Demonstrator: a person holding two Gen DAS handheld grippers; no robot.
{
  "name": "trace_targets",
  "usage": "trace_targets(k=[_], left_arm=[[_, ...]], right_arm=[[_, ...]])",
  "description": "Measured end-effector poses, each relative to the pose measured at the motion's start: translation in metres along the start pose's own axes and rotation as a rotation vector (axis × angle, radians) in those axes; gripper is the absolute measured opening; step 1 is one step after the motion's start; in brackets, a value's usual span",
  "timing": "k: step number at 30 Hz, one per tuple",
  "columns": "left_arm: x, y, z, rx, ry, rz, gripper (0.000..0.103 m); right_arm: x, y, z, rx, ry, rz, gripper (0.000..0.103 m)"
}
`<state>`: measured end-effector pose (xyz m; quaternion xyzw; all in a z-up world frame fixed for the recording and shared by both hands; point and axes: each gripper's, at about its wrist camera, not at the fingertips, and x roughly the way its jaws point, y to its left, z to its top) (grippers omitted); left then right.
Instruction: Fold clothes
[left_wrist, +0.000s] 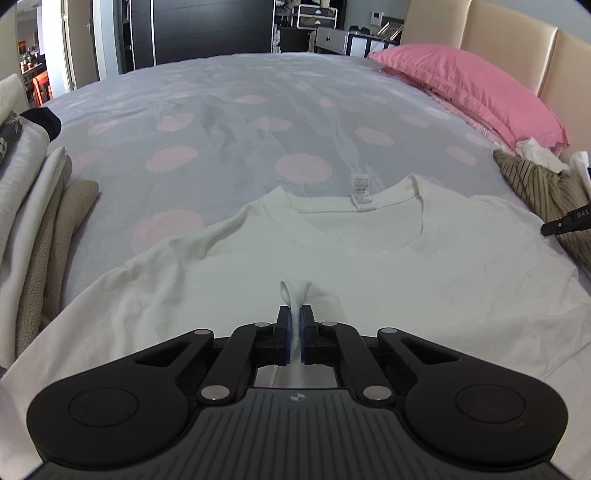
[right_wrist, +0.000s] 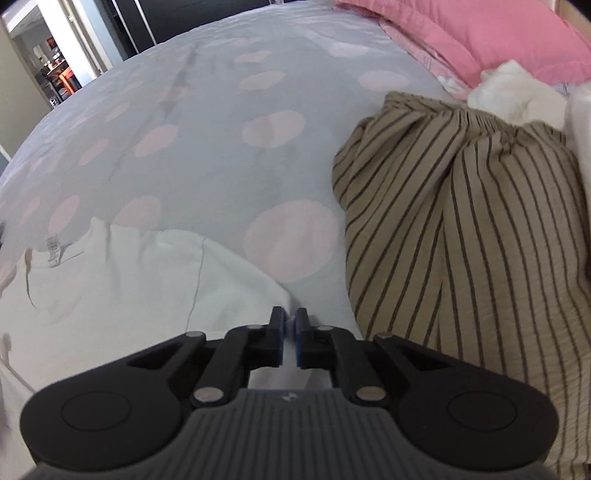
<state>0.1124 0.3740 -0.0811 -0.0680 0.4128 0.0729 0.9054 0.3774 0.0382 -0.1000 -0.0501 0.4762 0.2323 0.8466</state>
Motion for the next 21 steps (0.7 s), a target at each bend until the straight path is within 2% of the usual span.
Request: trace_targets(k=[4,8,11,13,14,15,17,21], left_arm=[[-0.021,0.004,0.001,0.004,-0.018,0.043,0.002],[-0.022,0.019,-0.004,-0.062,0.063,0.074,0.002],[-0.010,0.021,-0.013,-0.063,0.136,0.071,0.002],[-0.006,0.023,-0.017,-0.089,0.134,0.049,0.002],[-0.006,0.026,-0.018,-0.116,0.121,0.039,0.007],[-0.009,0.031,-0.019,-0.150,0.109,0.026,0.021],[-0.019,0.038,-0.021,-0.197,0.086,-0.003,0.039],[-0.042,0.036,-0.028,-0.182,0.064,-0.043,0.046]], right_arm=[[-0.019,0.008,0.008,-0.033,-0.089,-0.013,0.005],[-0.016,0.021,0.011,-0.082,-0.137,-0.067,0.005],[-0.004,0.028,0.009,-0.081,-0.120,-0.089,0.005],[0.001,0.028,0.007,-0.079,-0.101,-0.101,0.005],[0.004,0.027,0.006,-0.077,-0.091,-0.106,0.006],[0.003,0.026,0.005,-0.068,-0.090,-0.104,0.009],[-0.008,0.019,0.003,-0.050,-0.115,-0.090,0.014],[-0.035,0.011,-0.007,-0.071,-0.132,-0.065,0.017]])
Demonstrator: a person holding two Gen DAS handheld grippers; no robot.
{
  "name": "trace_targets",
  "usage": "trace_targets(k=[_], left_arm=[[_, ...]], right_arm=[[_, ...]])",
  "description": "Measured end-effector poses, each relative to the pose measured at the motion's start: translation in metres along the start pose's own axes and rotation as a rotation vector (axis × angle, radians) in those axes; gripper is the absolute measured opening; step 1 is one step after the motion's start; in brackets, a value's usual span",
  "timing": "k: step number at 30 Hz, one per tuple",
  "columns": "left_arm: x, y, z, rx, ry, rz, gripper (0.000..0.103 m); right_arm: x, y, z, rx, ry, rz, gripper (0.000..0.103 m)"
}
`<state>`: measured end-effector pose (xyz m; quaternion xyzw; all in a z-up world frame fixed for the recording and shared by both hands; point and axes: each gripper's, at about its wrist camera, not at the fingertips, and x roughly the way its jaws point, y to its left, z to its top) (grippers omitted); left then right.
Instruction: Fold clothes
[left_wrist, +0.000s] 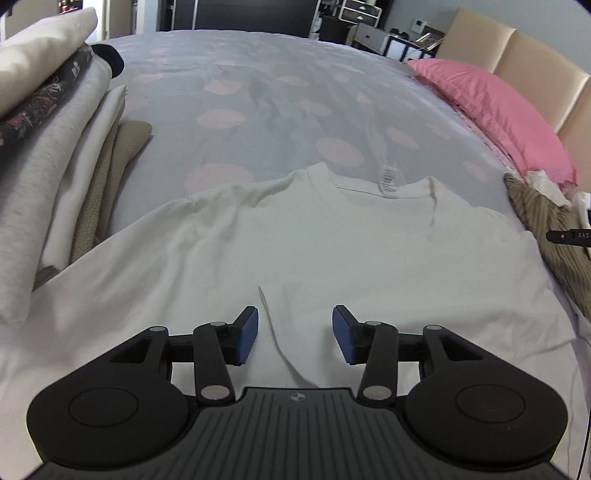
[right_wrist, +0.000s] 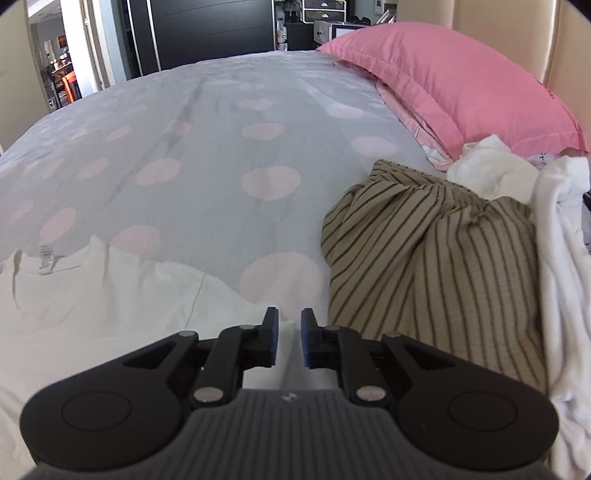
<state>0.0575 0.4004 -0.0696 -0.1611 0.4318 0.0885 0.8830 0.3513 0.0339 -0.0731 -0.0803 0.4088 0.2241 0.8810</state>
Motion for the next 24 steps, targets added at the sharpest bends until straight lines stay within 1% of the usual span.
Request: trace_targets(k=[2,4,6,9,11,13,14,15,16,18,20,23,24], left_arm=[[-0.008,-0.003,-0.007,0.002,0.004,-0.040,0.050],[-0.011,-0.010,-0.015,0.010,0.022,-0.082,0.051],[-0.011,-0.017,-0.022,0.019,0.041,-0.098,0.053],[-0.007,-0.026,-0.033,0.026,0.059,-0.106,0.054],[-0.003,-0.030,-0.038,0.033,0.052,-0.084,0.052],[0.000,-0.032,-0.040,0.037,0.028,-0.051,0.043],[0.000,-0.032,-0.040,0.031,0.017,-0.039,0.028],[0.000,-0.029,-0.039,0.007,0.010,-0.038,0.016],[-0.001,-0.027,-0.037,-0.016,0.002,-0.034,0.015],[-0.008,-0.024,-0.031,-0.051,-0.022,-0.023,0.009],[-0.016,-0.024,-0.025,-0.056,-0.032,-0.006,0.008],[-0.024,-0.024,-0.019,-0.050,-0.029,0.034,0.008],[-0.026,-0.023,-0.018,-0.054,-0.027,0.039,0.008]], right_arm=[[-0.015,-0.002,-0.009,0.000,-0.001,0.035,0.019],[-0.031,-0.003,-0.021,-0.008,0.001,0.067,0.023],[-0.044,-0.002,-0.034,-0.032,0.009,0.081,0.023],[-0.061,-0.002,-0.058,-0.077,0.032,0.093,0.023],[-0.069,-0.003,-0.076,-0.113,0.063,0.105,0.023],[-0.074,-0.004,-0.095,-0.146,0.099,0.121,0.023],[-0.075,-0.004,-0.105,-0.157,0.118,0.130,0.024],[-0.075,-0.004,-0.113,-0.170,0.136,0.132,0.024],[-0.074,-0.003,-0.121,-0.187,0.152,0.127,0.024],[-0.069,0.003,-0.133,-0.240,0.167,0.122,0.024],[-0.067,0.007,-0.140,-0.283,0.159,0.132,0.025],[-0.068,0.012,-0.138,-0.295,0.134,0.193,0.038],[-0.069,0.014,-0.137,-0.296,0.126,0.211,0.038]])
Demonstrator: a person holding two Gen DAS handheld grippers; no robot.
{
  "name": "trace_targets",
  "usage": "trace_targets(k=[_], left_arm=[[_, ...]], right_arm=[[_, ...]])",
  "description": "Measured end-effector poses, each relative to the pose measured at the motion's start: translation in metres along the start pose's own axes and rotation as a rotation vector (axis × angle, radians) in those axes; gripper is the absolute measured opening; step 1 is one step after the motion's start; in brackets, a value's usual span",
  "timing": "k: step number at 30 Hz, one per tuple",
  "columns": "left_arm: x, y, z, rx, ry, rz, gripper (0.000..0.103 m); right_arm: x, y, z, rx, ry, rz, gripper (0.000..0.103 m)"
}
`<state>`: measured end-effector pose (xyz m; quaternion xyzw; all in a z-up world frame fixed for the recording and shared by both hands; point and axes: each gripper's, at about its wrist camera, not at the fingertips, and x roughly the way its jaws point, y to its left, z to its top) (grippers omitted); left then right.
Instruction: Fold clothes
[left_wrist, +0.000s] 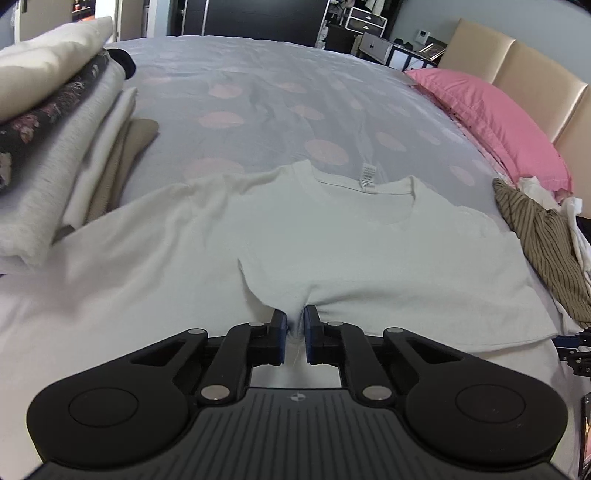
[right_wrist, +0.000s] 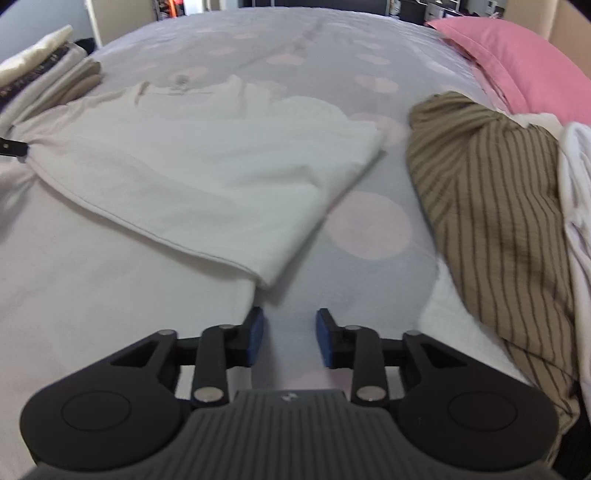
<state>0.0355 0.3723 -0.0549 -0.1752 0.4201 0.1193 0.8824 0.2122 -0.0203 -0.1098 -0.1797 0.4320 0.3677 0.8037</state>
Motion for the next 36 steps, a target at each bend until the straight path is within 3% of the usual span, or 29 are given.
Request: trace_targets(k=[9,16,17,19,23,24,26,27,32,36], left_arm=[[0.005,-0.001,0.000,0.012,0.032,0.042,0.008],[0.006,-0.002,0.004,0.007,0.032,0.053,0.008],[0.007,-0.003,0.005,0.007,0.032,0.056,0.008],[0.008,-0.004,0.005,0.006,0.032,0.061,0.008],[0.000,-0.003,0.010,-0.020,0.018,0.042,0.007],[-0.002,-0.003,0.012,-0.024,0.018,0.037,0.006],[-0.002,-0.003,0.012,-0.008,0.045,0.058,0.006],[0.001,-0.003,0.010,-0.003,0.068,0.062,0.006],[0.018,0.004,-0.009,0.004,0.141,0.079,0.007],[0.022,0.011,-0.012,-0.018,0.137,0.081,0.019]], right_arm=[[-0.003,0.012,0.007,-0.036,-0.053,0.050,0.038],[0.017,-0.005,0.008,0.144,-0.025,0.087,0.037],[0.017,-0.005,0.008,0.153,-0.031,0.089,0.035],[0.016,-0.003,0.010,0.137,-0.033,0.071,0.010],[0.006,0.004,0.016,0.027,-0.021,-0.064,0.007],[0.004,0.003,0.017,-0.003,-0.005,-0.105,0.000],[0.002,-0.006,0.017,-0.018,0.031,-0.205,0.000],[0.001,-0.016,0.015,0.009,0.045,-0.211,0.000],[-0.005,-0.057,0.008,0.192,0.060,-0.133,0.000],[-0.011,-0.074,0.018,0.327,-0.006,-0.055,0.013]])
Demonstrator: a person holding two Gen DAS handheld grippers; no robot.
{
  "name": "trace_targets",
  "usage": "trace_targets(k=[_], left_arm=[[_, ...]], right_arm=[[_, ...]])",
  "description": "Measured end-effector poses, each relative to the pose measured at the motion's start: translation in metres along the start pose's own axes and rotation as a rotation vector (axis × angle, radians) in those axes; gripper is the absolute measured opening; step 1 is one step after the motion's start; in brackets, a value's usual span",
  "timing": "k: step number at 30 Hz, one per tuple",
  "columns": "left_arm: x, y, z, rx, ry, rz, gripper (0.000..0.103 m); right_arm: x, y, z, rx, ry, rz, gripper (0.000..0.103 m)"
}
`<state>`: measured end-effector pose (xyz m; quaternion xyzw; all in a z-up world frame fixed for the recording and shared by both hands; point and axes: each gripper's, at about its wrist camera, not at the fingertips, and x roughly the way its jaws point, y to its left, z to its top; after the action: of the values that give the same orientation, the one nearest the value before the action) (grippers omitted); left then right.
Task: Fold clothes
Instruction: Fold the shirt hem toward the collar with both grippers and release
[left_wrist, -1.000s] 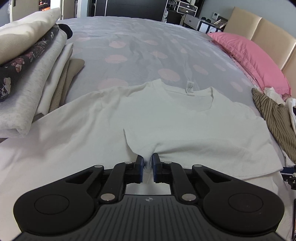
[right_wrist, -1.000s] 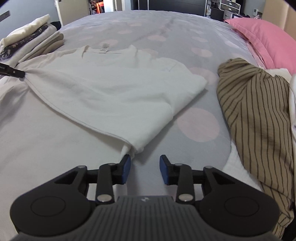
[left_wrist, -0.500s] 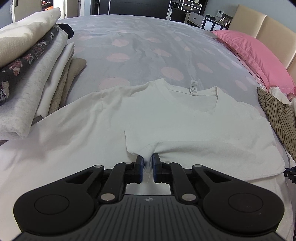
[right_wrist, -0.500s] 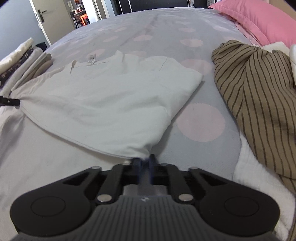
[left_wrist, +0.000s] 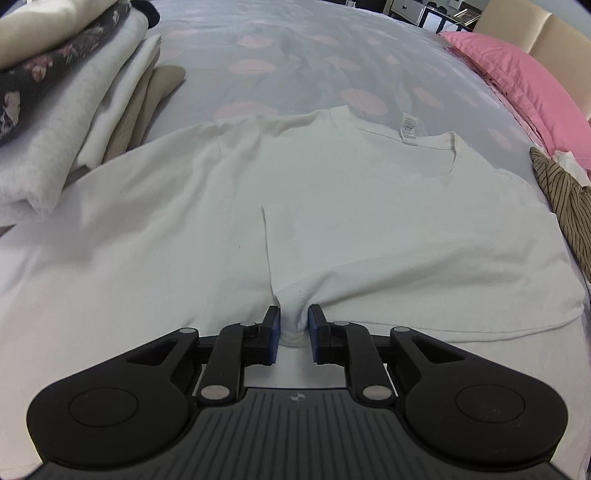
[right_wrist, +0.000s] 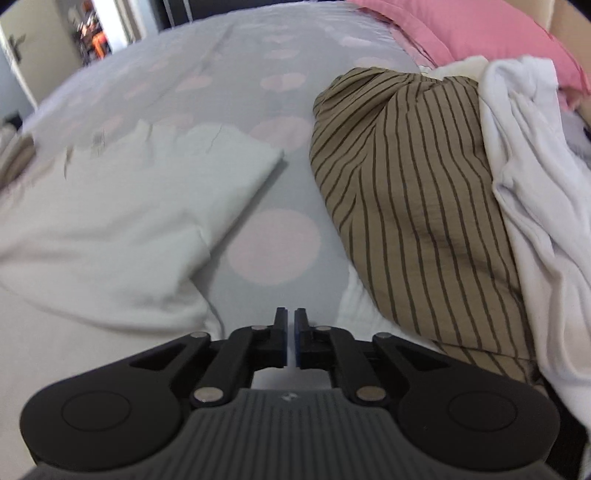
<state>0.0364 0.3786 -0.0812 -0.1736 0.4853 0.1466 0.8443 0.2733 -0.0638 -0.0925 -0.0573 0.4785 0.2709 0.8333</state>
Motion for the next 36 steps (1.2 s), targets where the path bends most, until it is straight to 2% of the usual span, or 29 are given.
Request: trace_targets(k=[1,2,3,4,7,12,16,19,20,21,22,23,24,27,29,32,36], left_arm=[[-0.003,0.001,0.003,0.004,-0.006,-0.002,0.022],[-0.005,0.002,0.005,0.009,-0.013,-0.005,0.031],[-0.008,0.002,0.008,0.013,-0.019,-0.007,0.042],[-0.010,0.003,0.011,0.017,-0.026,-0.009,0.045],[-0.013,0.006,0.024,0.023,-0.048,-0.020,0.047],[0.009,0.007,0.040,0.015,-0.040,-0.030,0.047],[0.030,0.006,0.043,0.003,-0.024,-0.060,0.044],[0.038,0.003,0.039,0.020,-0.057,-0.054,0.039],[0.038,0.002,0.038,0.025,-0.072,-0.050,0.031],[0.038,0.001,0.037,0.029,-0.085,-0.045,0.019],[0.038,0.002,0.037,0.027,-0.096,-0.037,0.014],[0.038,0.002,0.037,0.025,-0.106,-0.030,0.005],[0.037,0.002,0.037,0.023,-0.117,-0.022,0.003],[0.029,-0.005,0.037,0.077,-0.183,0.007,0.003],[0.030,-0.010,0.040,0.106,-0.195,0.036,0.002],[0.042,-0.011,0.044,0.106,-0.163,0.063,0.002],[0.048,-0.009,0.045,0.113,-0.164,0.071,0.003]], right_arm=[[-0.001,-0.003,0.004,0.030,-0.015,0.020,0.017],[-0.002,-0.005,0.009,0.060,-0.031,0.041,0.027],[-0.001,-0.007,0.015,0.088,-0.043,0.059,0.031],[0.001,-0.008,0.022,0.115,-0.054,0.077,0.030],[0.012,-0.014,0.043,0.193,-0.087,0.111,0.031],[0.047,-0.021,0.081,0.316,-0.107,0.168,0.032],[0.075,-0.020,0.097,0.349,-0.088,0.176,0.032],[0.095,-0.023,0.097,0.380,-0.062,0.183,0.033],[0.099,-0.023,0.096,0.387,-0.058,0.199,0.033],[0.103,-0.024,0.096,0.393,-0.057,0.216,0.031],[0.104,-0.022,0.096,0.385,-0.057,0.223,0.029],[0.105,-0.021,0.097,0.368,-0.059,0.223,0.011],[0.103,-0.017,0.099,0.337,-0.070,0.209,0.003],[0.084,0.001,0.109,0.183,-0.197,0.146,0.002],[0.082,0.020,0.115,0.061,-0.226,0.080,0.002],[0.099,0.032,0.120,-0.010,-0.163,0.005,0.002],[0.109,0.024,0.115,0.023,-0.128,-0.022,0.002]])
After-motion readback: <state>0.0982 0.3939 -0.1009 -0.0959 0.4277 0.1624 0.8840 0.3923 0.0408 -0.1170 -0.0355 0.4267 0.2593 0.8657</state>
